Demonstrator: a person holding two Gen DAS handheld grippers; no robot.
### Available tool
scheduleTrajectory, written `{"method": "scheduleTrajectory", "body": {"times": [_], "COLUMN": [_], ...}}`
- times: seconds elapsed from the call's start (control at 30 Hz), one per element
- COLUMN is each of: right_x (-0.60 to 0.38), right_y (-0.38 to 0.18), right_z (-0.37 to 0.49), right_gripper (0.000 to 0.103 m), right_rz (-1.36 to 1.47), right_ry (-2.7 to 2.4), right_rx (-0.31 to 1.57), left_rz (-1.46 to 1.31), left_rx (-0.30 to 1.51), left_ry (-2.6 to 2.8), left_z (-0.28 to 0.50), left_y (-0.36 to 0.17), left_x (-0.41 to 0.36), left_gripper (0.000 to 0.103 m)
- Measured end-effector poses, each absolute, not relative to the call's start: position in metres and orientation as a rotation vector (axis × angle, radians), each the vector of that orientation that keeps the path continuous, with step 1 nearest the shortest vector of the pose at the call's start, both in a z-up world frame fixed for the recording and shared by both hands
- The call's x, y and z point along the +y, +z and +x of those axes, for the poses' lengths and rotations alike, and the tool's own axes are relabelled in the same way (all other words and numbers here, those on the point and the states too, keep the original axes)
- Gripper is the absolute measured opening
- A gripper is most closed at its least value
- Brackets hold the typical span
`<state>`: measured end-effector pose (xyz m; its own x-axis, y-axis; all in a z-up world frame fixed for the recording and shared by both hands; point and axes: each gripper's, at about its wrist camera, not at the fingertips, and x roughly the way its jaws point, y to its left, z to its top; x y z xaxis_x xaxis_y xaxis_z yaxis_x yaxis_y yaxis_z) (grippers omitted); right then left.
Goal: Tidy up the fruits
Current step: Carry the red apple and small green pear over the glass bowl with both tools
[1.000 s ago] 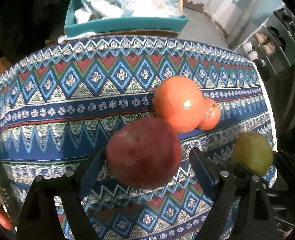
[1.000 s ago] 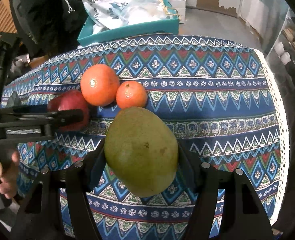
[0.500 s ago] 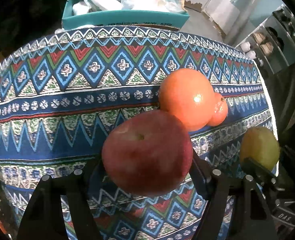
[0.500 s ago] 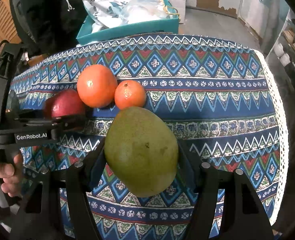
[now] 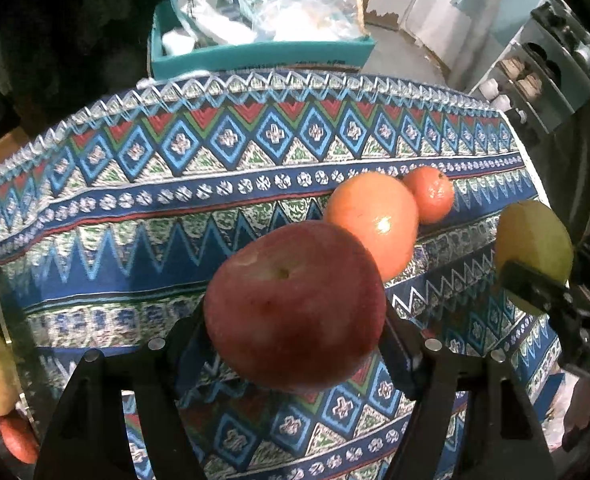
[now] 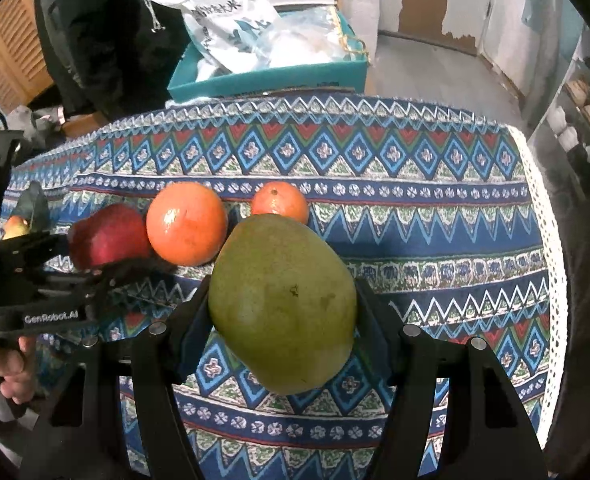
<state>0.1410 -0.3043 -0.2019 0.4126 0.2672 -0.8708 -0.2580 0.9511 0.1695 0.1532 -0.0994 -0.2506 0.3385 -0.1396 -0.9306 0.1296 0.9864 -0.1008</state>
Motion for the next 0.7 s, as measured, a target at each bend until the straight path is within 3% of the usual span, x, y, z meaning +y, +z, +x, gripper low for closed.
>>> {"method": "scheduleTrajectory", "body": {"times": [0.7], "right_x": [-0.269], "right_y": [-0.127], "right_z": [0.119], "right_gripper": [0.066], "right_rz": [-0.018], "right_ry": [0.382], "right_rx": [0.94], "left_rz": [0.046], "left_rx": [1.029], "left_ry": [-0.151], "left_z": [0.108], "left_y": [-0.16], "left_x": [-0.066], "left_gripper": [0.076]}}
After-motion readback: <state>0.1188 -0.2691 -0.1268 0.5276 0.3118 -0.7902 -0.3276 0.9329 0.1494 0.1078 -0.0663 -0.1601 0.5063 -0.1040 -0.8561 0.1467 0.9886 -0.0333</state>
